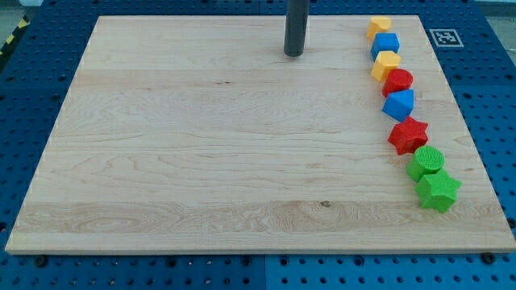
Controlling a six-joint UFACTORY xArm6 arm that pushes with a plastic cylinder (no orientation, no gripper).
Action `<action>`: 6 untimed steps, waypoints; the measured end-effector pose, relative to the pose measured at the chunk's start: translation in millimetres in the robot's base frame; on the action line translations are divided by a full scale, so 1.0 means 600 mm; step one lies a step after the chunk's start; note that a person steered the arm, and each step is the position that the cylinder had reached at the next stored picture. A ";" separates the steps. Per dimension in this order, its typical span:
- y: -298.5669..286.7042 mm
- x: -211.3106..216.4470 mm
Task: Move your arm to the top right
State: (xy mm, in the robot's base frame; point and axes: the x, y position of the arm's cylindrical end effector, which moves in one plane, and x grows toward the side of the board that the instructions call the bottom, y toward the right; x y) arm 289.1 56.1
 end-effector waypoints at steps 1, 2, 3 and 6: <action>0.000 -0.001; 0.001 -0.005; 0.001 -0.005; 0.050 -0.156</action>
